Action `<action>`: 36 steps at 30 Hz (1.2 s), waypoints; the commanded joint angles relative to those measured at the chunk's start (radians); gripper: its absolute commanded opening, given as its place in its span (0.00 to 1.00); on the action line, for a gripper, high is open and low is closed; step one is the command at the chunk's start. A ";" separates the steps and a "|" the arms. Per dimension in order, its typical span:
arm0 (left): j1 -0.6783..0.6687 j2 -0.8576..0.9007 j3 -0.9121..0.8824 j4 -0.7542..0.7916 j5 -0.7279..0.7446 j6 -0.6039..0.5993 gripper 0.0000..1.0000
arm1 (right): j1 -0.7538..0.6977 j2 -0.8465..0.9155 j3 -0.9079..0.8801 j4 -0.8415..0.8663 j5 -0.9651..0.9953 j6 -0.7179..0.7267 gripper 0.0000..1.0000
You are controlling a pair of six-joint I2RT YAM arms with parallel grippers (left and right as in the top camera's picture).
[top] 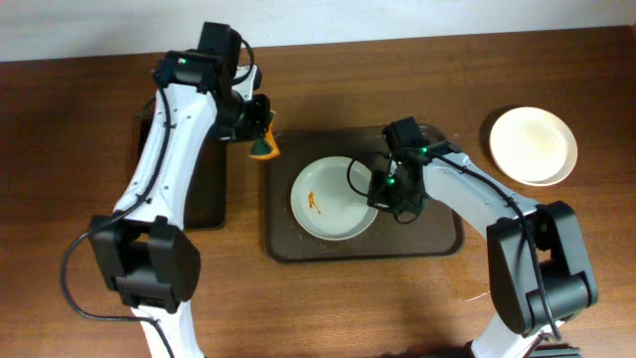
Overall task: Clean dirty plates on tray and stack at the side
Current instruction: 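Scrub the plate with the sponge in the left gripper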
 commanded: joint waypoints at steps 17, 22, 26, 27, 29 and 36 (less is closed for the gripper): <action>-0.163 0.197 0.000 0.026 0.004 -0.113 0.00 | 0.003 0.009 0.110 -0.020 0.060 -0.106 0.62; -0.163 0.197 0.000 0.022 0.003 -0.113 0.00 | 0.003 0.013 0.170 -0.033 0.227 -0.251 0.63; -0.163 0.197 0.000 0.022 0.003 -0.112 0.00 | 0.003 0.088 0.170 -0.025 0.243 -0.304 0.55; -0.163 0.197 0.000 0.022 0.003 -0.112 0.00 | 0.003 0.101 0.170 -0.016 0.235 -0.304 0.55; -0.163 0.197 0.000 0.021 0.004 -0.112 0.00 | 0.003 0.138 0.170 0.019 0.200 -0.304 0.56; -0.175 0.197 0.000 0.001 0.004 -0.113 0.00 | 0.003 0.168 0.170 0.050 0.198 -0.304 0.25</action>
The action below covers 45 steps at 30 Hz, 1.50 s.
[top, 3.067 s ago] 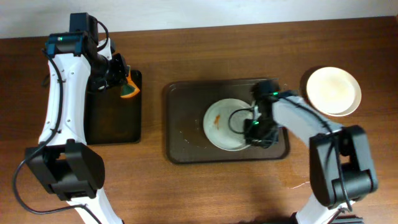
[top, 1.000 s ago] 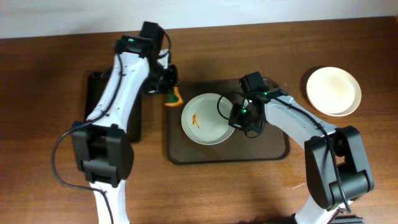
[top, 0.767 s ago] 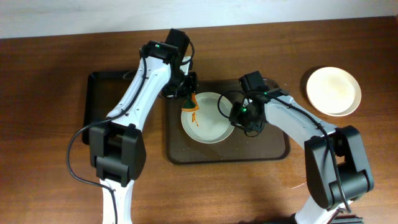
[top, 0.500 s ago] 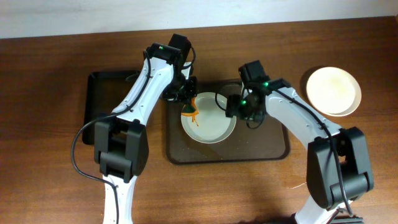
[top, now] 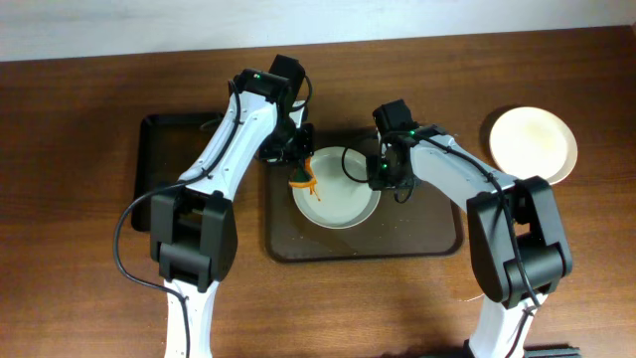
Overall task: Clean dirty plates on tray and stack at the side
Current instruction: 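Scrub the plate with the sponge in the left gripper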
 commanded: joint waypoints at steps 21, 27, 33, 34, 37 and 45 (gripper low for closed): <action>-0.117 0.005 -0.194 0.271 0.119 -0.197 0.00 | 0.003 0.017 0.013 -0.070 -0.063 0.072 0.10; -0.142 0.039 -0.216 0.277 0.073 -0.277 0.00 | 0.003 0.017 0.013 -0.093 -0.063 0.071 0.10; -0.141 0.074 -0.245 0.221 -0.230 -0.271 0.00 | 0.003 0.017 0.013 -0.100 -0.063 0.071 0.10; -0.141 0.075 -0.245 0.211 -0.282 -0.264 0.00 | 0.003 0.017 0.013 -0.101 -0.063 0.071 0.10; -0.139 0.075 -0.245 0.198 -0.398 -0.177 0.00 | 0.003 0.017 0.013 -0.101 -0.063 0.071 0.09; -0.139 0.074 -0.125 0.069 -0.653 -0.162 0.00 | 0.003 0.017 0.013 -0.103 -0.063 0.071 0.09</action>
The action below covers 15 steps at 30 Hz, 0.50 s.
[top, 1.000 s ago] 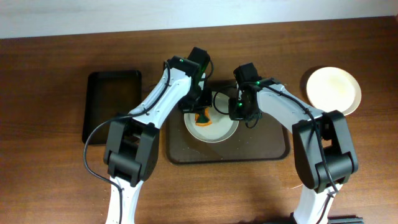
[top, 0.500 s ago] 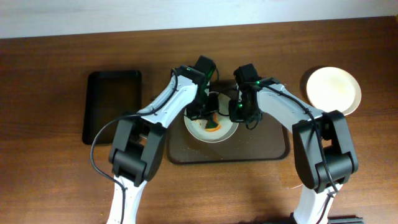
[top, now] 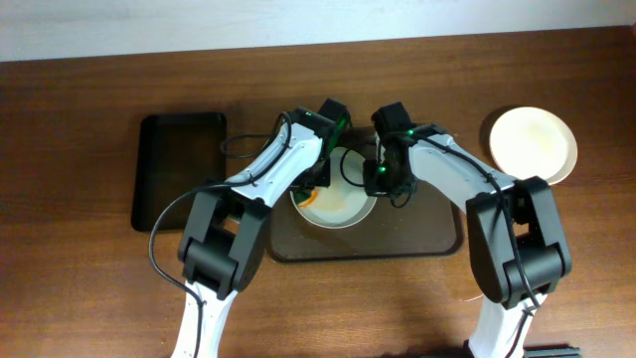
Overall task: Clean dirty plates on tray and stack at the side
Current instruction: 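Scrub the plate with the sponge in the left gripper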
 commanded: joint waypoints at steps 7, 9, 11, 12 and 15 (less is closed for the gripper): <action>0.028 0.040 0.341 -0.126 -0.016 0.016 0.00 | -0.006 0.016 0.004 -0.015 0.043 0.004 0.09; 0.028 0.049 0.341 -0.113 0.120 0.016 0.00 | -0.006 0.016 0.004 -0.015 0.043 0.005 0.08; 0.024 0.063 0.340 -0.106 0.225 0.015 0.00 | -0.006 0.016 0.004 -0.015 0.039 0.010 0.08; 0.019 0.077 0.340 -0.106 0.251 0.015 0.00 | -0.006 0.016 0.004 -0.015 0.039 0.016 0.08; 0.010 0.133 0.340 -0.134 0.272 0.014 0.00 | -0.006 0.016 0.004 -0.016 0.039 0.016 0.08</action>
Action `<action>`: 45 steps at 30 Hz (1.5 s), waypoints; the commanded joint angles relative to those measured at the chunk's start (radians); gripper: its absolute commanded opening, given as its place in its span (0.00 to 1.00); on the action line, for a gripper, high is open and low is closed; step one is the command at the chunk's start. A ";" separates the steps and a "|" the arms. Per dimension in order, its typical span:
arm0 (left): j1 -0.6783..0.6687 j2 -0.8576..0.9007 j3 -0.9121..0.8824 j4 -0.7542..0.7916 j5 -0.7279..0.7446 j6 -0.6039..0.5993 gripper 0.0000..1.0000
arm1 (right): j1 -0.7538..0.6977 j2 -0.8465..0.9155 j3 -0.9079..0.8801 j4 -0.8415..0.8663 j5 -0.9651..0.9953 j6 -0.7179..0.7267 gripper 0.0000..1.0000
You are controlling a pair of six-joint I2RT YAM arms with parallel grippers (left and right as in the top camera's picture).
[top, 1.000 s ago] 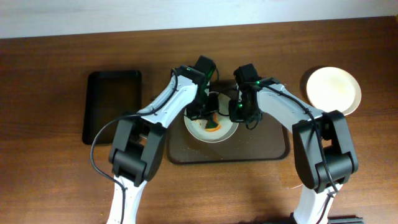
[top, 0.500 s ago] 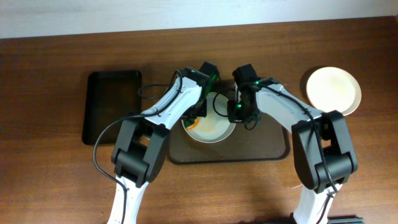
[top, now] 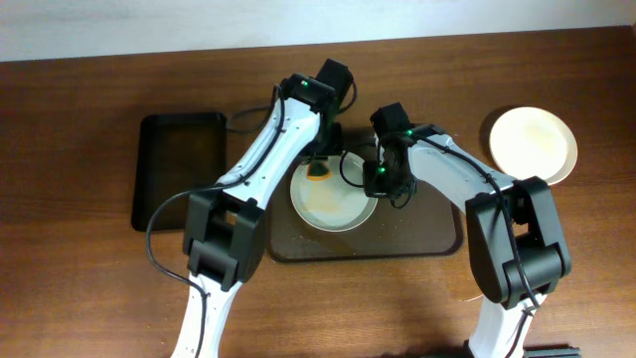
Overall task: Clean dirty plates on tray and stack at the side
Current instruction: 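Scrub the plate with the sponge in the left gripper, then place the sponge into the small black tray with the left gripper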
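A white plate [top: 336,204] with a faint orange smear lies on the brown tray [top: 417,244] at mid-table. My left gripper [top: 320,165] reaches over the plate's far edge, shut on an orange and green sponge [top: 318,172] that rests on the plate. At the plate's right rim, my right gripper [top: 375,180] is shut on the rim. A second white plate [top: 534,145] sits alone on the table at the far right.
A black tray [top: 179,171] lies on the table to the left of the brown tray. Both arms cross above the brown tray's far half. The table's back edge runs close behind them.
My left gripper and the sponge have moved from the plate's near-left part to its far edge. The right gripper stays on the right rim.
At first my left gripper held the sponge by the black tray, with an orange stain on the plate. Then the sponge was at the plate's left edge, later on its near-left part, now at its far edge. The stain has faded to a smear.
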 commanded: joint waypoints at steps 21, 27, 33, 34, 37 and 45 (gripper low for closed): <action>0.034 0.044 0.265 -0.249 -0.542 0.013 0.00 | -0.005 0.016 0.002 -0.001 0.032 0.008 0.04; 0.270 0.042 0.246 -0.248 -0.405 0.039 0.00 | -0.005 0.016 0.002 -0.018 0.032 0.008 0.04; 0.531 0.042 -0.019 -0.113 -0.014 0.198 0.00 | -0.005 0.016 0.002 -0.009 0.032 0.008 0.04; 0.548 0.043 -0.062 -0.096 -0.013 0.209 0.00 | -0.005 0.016 0.002 -0.011 0.032 0.008 0.04; 0.580 0.042 -0.161 -0.064 0.005 0.257 0.19 | -0.005 0.016 0.002 -0.008 0.032 0.008 0.04; 0.617 0.029 0.175 -0.235 0.013 0.256 0.73 | -0.005 0.015 0.079 -0.069 0.032 0.008 0.04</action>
